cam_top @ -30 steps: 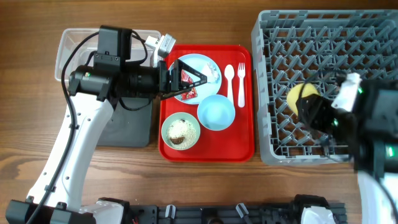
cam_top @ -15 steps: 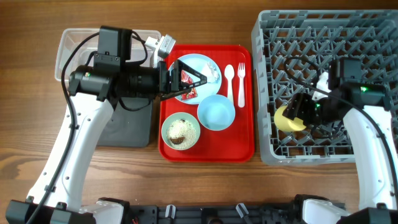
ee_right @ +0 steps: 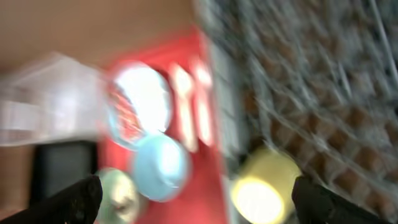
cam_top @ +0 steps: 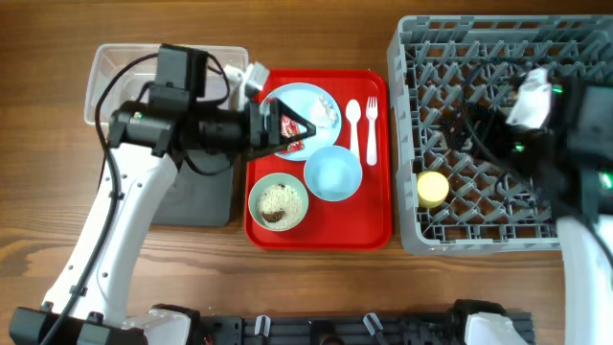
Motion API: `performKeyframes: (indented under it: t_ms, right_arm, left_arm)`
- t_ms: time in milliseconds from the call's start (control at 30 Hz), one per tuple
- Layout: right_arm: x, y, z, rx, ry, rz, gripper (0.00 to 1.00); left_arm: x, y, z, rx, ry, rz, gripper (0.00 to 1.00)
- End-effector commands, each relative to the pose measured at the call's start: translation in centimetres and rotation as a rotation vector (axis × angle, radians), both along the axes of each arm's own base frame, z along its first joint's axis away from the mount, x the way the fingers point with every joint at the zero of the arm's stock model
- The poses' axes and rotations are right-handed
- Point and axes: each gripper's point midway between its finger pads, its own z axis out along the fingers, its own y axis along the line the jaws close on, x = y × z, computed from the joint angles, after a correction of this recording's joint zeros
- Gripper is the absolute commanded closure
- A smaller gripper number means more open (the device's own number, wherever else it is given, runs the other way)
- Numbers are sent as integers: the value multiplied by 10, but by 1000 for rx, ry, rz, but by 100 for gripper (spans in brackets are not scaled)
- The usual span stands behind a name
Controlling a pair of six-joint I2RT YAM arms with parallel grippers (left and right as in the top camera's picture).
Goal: Sort waste into correct bins and load items into the dishwasher rack
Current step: 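Place the yellow cup into the dishwasher rack with the right gripper, then grasp the green bowl of rice with the left gripper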
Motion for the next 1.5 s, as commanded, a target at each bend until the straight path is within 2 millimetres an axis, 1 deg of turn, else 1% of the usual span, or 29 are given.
performKeyframes:
  t_ms: [0, 67, 133, 233, 267, 300, 333, 400, 467, 533, 633, 667, 733, 833, 967, 1000, 1033, 1100, 1167, 1267, 1333, 1367, 1467]
  right_arm:
    - [-14, 26, 55, 85, -201, 123, 1]
    - [-18, 26, 65, 91, -236, 112, 1]
    - [-22, 26, 71, 90, -260, 111, 1]
    - [-24, 27, 72, 103, -255, 101, 1]
    - [-23, 27, 70, 104, -247, 100, 0]
    - [-23, 27, 68, 105, -236, 99, 1]
    - [-23, 27, 66, 107, -225, 99, 0]
    - [-23, 27, 61, 110, -203, 98, 1]
    - [-23, 26, 57, 110, -186, 98, 1]
    - [-23, 26, 55, 109, -177, 94, 0]
    - [-21, 24, 54, 100, -176, 83, 0]
    - [-21, 23, 54, 97, -176, 80, 1]
    - [-21, 22, 54, 93, -175, 76, 1]
    - [-21, 21, 53, 87, -173, 69, 1]
    - [-21, 21, 53, 87, -174, 69, 1]
    - [-21, 21, 53, 87, -174, 69, 1]
    - [-21, 21, 53, 87, -174, 69, 0]
    - [-21, 21, 53, 87, -174, 69, 1]
    - [-21, 21, 53, 87, -173, 69, 1]
    - [-21, 21, 53, 87, -173, 69, 0]
    - [-21, 21, 53, 87, -173, 69, 0]
    - [-21, 21, 53, 88, -173, 69, 1]
    - [-21, 21, 53, 88, -173, 69, 1]
  left_arm:
    - [3, 25, -54, 420, -1, 139, 13]
    - [-2, 31, -68, 553, 2, 170, 15]
    - [-8, 28, -80, 674, -34, 161, 16]
    - [-17, 16, -101, 839, -102, 127, 18]
    - [-22, 10, -111, 901, -128, 91, 20]
    - [-30, 5, -122, 955, -140, 49, 25]
    - [-36, -1, -131, 985, -140, 16, 28]
    - [-48, -10, -150, 1032, -126, -27, 32]
    - [-55, -14, -166, 1078, -103, -39, 36]
    - [-57, -16, -179, 1096, -80, -38, 40]
    - [-52, -21, -194, 1104, -72, -37, 42]
    - [-52, -21, -197, 1107, -70, -39, 42]
    - [-52, -21, -205, 1118, -61, -45, 45]
    - [-54, -19, -218, 1142, -44, -71, 51]
    - [-59, -15, -234, 1155, -35, -94, 57]
    - [-60, -13, -237, 1156, -34, -94, 59]
    - [-61, -12, -239, 1156, -34, -93, 62]
    - [-60, -12, -241, 1154, -35, -90, 70]
    - [-58, -15, -241, 1143, -44, -84, 81]
    - [-55, -18, -241, 1129, -57, -76, 91]
    - [-53, -20, -242, 1121, -63, -72, 93]
    - [-53, -20, -243, 1119, -65, -71, 96]
    - [-57, -16, -250, 1127, -56, -72, 96]
